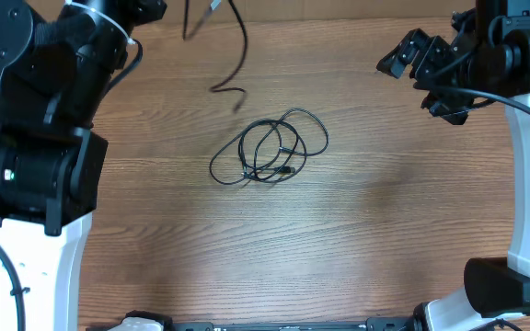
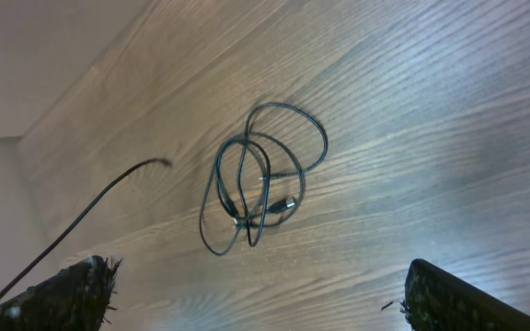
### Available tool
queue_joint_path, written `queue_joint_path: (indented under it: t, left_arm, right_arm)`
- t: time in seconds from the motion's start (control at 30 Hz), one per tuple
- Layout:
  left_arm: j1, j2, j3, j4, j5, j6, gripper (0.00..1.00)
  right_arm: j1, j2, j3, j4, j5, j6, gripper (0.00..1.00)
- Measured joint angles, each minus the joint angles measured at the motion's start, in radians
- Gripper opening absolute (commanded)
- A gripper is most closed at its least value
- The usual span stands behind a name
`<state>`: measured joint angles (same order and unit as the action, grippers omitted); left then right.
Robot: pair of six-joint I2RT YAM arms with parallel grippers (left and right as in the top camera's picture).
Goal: Untangle cables
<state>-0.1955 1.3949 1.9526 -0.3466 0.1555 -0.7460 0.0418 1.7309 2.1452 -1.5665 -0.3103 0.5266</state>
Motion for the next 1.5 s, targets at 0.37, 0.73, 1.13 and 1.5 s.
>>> queue_joint_path:
  t: [0.37, 0.73, 1.13, 1.5]
  left_arm:
    - [0.048, 0.212, 0.146, -0.037, -0.016, 0.077, 0.04]
    - [0.067, 0.372, 0.152, 0.103, -0.106, 0.147, 0.04]
    - [0.152, 0.446, 0.160, 0.233, -0.104, 0.189, 0.04]
    - [0.166, 0.699, 0.167, 0.142, -0.024, 0.316, 0.04]
  right_arm:
    - [0.000, 0.000, -0.007, 0.002, -0.002, 0.000, 1.00]
    - [0.065, 0.000, -0.007, 0.002, -0.001, 0.000, 1.00]
    - [0.142, 0.000, -0.007, 0.009, 0.057, -0.001, 1.00]
    - [0.143, 0.000, -0.007, 0.028, 0.082, -0.003, 1.00]
